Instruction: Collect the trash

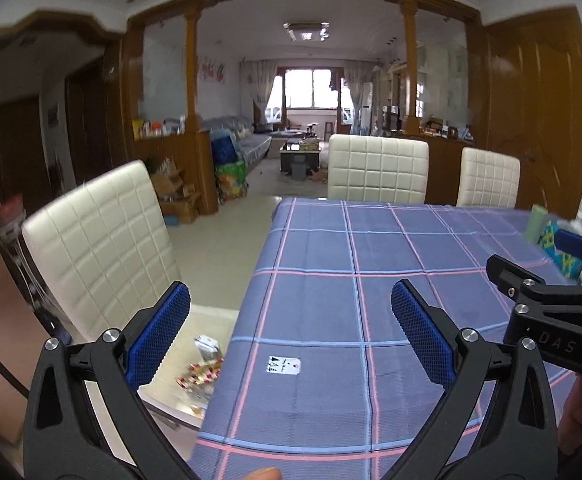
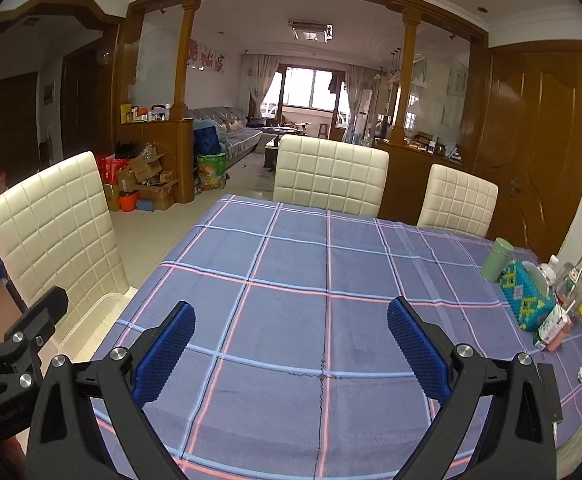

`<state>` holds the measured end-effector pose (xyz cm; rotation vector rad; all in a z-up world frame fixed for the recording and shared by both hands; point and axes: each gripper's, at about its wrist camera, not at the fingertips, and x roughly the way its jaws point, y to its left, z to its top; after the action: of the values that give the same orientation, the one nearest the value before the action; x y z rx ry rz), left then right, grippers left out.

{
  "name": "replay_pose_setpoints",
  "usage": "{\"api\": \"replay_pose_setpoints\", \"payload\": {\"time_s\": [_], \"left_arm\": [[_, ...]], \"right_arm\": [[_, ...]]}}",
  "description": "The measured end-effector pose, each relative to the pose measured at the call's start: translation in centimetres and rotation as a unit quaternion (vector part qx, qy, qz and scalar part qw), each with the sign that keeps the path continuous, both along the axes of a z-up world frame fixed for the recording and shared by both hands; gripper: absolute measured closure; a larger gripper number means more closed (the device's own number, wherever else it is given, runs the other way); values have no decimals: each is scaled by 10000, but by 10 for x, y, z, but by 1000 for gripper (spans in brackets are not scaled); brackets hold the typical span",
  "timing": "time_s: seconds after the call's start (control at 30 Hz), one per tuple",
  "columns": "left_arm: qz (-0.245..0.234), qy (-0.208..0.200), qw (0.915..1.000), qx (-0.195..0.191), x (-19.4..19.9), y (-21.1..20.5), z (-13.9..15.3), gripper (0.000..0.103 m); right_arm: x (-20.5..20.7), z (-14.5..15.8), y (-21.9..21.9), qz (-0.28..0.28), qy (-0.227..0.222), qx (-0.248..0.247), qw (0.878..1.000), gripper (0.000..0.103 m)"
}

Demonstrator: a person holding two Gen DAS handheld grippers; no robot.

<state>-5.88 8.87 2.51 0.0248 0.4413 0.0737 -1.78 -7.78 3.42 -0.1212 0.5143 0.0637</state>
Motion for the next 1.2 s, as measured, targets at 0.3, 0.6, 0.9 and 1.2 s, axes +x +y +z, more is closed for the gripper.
{"api": "replay_pose_setpoints", "payload": {"time_s": [0.3,0.6,0.9,1.2], "left_arm": [[-278,-29,9995,142,0,-21,12,4],[-375,53,9990,236,3,-33,11,4],[-446,0,9986,291,0,-36,13,4],[-620,10,9981,-53,-2,-25,16,4]], "right_arm": [[-3,2,-20,-113,-59,193,9997,9],[-4,-1,-32,-138,-20,314,9994,9],[-9,1,-33,-132,-116,296,9994,9],[-11,3,-33,-128,-144,288,9994,9]]}}
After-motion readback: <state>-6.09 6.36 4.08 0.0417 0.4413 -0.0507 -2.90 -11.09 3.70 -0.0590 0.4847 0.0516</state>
